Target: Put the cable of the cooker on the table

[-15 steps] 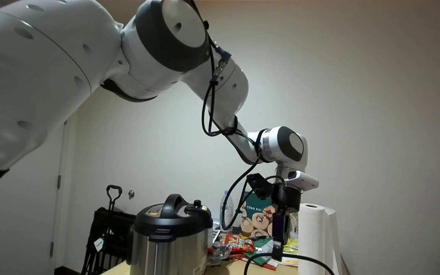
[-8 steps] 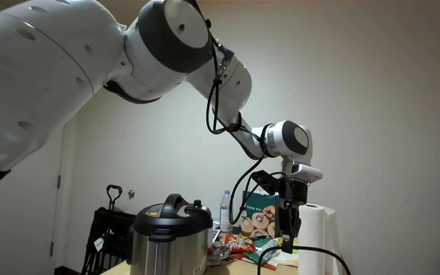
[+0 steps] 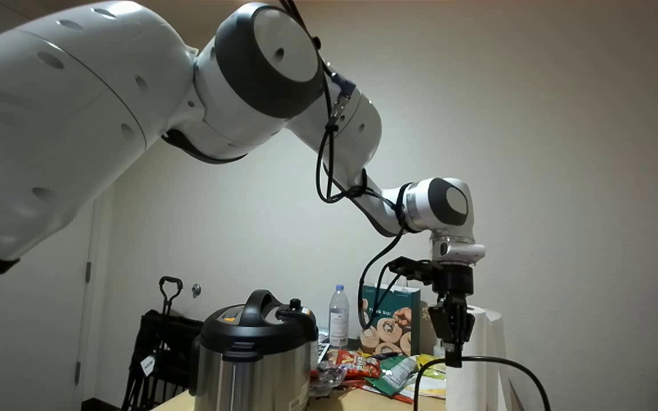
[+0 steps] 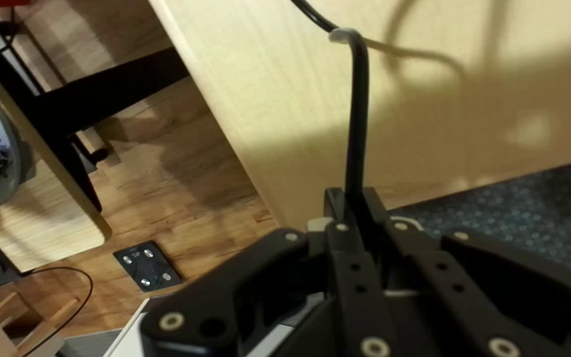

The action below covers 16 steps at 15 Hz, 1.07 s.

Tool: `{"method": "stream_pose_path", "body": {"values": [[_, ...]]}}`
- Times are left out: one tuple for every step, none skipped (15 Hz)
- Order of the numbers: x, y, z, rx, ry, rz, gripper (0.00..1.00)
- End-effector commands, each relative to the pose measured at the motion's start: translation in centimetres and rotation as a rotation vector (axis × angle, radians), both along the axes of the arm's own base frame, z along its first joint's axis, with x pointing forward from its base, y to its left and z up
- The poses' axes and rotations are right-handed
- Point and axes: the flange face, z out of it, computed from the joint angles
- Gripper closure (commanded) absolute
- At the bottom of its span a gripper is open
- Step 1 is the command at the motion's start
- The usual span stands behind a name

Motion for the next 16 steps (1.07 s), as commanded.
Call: {"method": "stream_pose_path", "body": {"values": [[1.0, -1.1, 1.8, -0.082, -0.097, -0.128, 0.98], [1.1, -1.0, 1.7, -0.072, -0.085, -0.121, 0.98], [1.2, -0.8, 1.7, -0.072, -0.082, -0.115, 0.98], [1.4, 0.4, 1.7, -0.047, -0.066, -0.085, 0.98], [1.5, 1.2, 1.8, -0.033, -0.063, -0.063, 0.98], [1.9, 2.8, 1.9, -0.008, -0.057, -0.005, 0.98], [2.3, 3.9, 1.8, 0.015, -0.054, 0.030, 0.98], [2.7, 5.1, 1.5, 0.032, -0.044, 0.066, 0.98], [3.1, 6.2, 1.3, 0.050, -0.031, 0.100, 0.98], [3.5, 7.3, 1.1, 0.060, -0.024, 0.133, 0.98], [3.9, 8.2, 0.9, 0.071, -0.016, 0.159, 0.98], [4.1, 8.9, 0.5, 0.085, -0.001, 0.185, 0.98], [4.2, 9.4, 0.1, 0.100, 0.017, 0.204, 0.98], [4.2, 9.8, -0.4, 0.121, 0.039, 0.221, 0.98], [4.1, 9.9, -0.9, 0.139, 0.062, 0.234, 0.98], [4.1, 10.0, -1.3, 0.153, 0.088, 0.247, 0.98]]}}
